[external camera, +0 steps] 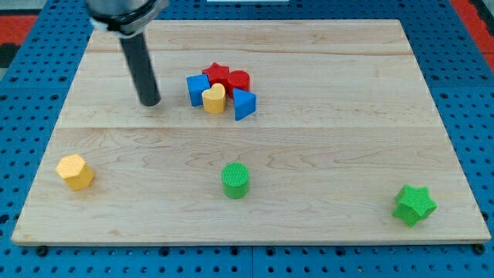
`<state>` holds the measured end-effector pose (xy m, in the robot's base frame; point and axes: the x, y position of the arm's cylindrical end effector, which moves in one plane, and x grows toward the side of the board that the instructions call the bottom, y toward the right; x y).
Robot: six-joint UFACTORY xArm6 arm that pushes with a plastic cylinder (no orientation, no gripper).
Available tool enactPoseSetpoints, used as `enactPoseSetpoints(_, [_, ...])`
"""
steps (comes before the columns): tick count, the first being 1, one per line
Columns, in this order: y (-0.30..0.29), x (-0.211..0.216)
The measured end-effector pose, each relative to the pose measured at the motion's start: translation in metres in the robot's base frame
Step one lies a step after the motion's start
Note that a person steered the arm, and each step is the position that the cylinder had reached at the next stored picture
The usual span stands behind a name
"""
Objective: Push the yellow hexagon to the left of the yellow heart
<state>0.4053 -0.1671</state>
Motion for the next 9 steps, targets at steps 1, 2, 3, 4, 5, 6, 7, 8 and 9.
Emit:
enactPoseSetpoints(1, [-0.084, 0.040])
enactPoseSetpoints(2, [-0.135, 0.043])
enactPoseSetpoints(3, [-0.138, 0.051])
enactPoseSetpoints(4, [-0.138, 0.107])
enactPoseSetpoints(5, [-0.129, 0.165])
enactPoseSetpoints(6, [-0.086, 0.164])
enactPoseSetpoints(7, [-0.080, 0.131])
enactPoseSetpoints(8, [-0.055, 0.120])
enactPoseSetpoints(9, [-0.045, 0.091])
